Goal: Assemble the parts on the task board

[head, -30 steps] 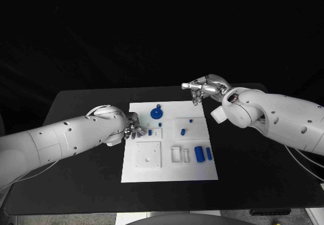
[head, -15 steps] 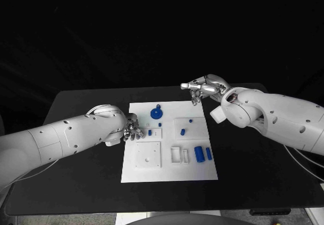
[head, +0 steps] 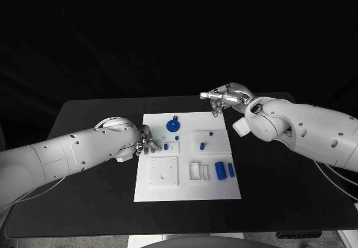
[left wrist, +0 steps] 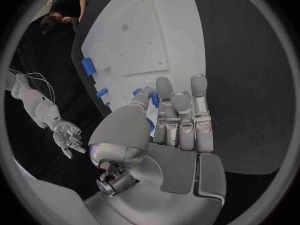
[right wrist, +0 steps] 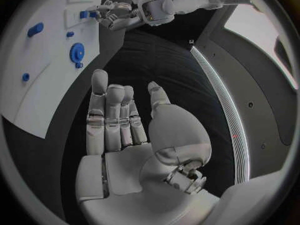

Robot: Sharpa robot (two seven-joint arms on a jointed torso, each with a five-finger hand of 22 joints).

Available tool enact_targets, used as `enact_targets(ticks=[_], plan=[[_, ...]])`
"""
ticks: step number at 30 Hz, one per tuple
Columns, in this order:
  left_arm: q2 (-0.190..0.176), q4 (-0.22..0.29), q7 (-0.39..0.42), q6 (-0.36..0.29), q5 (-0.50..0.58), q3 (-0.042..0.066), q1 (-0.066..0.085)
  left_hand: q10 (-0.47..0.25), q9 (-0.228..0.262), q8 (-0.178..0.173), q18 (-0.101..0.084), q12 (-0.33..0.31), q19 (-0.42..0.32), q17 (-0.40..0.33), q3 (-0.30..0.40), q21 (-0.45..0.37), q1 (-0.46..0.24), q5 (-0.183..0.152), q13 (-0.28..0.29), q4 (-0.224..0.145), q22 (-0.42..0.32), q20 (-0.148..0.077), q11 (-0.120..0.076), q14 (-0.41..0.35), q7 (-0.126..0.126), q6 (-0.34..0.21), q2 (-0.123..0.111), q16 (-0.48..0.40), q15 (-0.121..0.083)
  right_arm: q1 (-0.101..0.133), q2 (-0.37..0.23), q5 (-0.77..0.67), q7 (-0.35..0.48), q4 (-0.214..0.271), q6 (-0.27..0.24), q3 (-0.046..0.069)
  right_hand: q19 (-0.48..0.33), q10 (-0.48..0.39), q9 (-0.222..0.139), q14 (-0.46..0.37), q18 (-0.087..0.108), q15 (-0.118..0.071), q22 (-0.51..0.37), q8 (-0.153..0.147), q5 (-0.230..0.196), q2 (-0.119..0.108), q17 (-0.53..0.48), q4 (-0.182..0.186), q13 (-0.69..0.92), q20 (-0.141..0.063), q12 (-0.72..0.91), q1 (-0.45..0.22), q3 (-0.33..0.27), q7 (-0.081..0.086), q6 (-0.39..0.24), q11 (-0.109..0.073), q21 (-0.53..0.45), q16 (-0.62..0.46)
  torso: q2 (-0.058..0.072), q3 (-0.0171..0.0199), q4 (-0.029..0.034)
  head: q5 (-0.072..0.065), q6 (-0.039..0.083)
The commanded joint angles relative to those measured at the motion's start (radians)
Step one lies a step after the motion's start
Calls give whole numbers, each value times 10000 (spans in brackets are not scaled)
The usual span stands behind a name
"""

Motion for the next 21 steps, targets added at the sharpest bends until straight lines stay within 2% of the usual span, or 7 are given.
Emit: enact_targets(ticks=[1,5,17,21], plan=[[1,-25,-65,-414,-8,-22,-37,-88,-1033,5,-186,46,76,-16,-210,-43,-50,-192,-13,111,172,-12,10,-59,46,-47,-203,-13,16,-2,10,-63,62,0,169,5,48,4,-2,-8,26,-33,13,-29,60,80,-3,-5,-10,-11,48,3,63,15,71,-73,-51,25,1,2,-2,6,-6],[-7,-26,-48,-414,22,-21,-37,-121,-1132,55,-187,83,74,-34,-470,-107,114,-399,-26,318,178,-5,26,-77,59,-40,-283,37,19,-3,13,-63,62,-6,172,5,48,4,-2,-8,26,-33,13,-29,60,80,-3,-5,-10,-11,48,3,63,15,71,-73,-51,25,1,5,-5,-5,-16],[-20,-51,-48,-305,57,-20,-33,-120,-1173,55,-189,94,87,-51,-492,-114,205,-422,-35,248,183,-3,20,-98,64,-49,-292,34,24,-3,16,-63,55,-9,184,5,48,4,-2,-8,26,-33,13,-29,60,80,-3,-5,-10,-11,48,3,63,15,71,-73,-51,25,3,5,-5,-10,-29],[-24,-49,-55,-286,67,-20,-31,-143,-1308,-56,-184,100,77,-63,-463,-128,270,-392,-43,182,186,7,35,-121,90,-75,-183,45,34,-3,12,-63,48,-7,188,5,48,4,-2,-8,26,-33,13,-29,60,80,-3,-5,-10,-11,48,3,63,15,71,-73,-51,25,4,6,-4,-6,-20]])
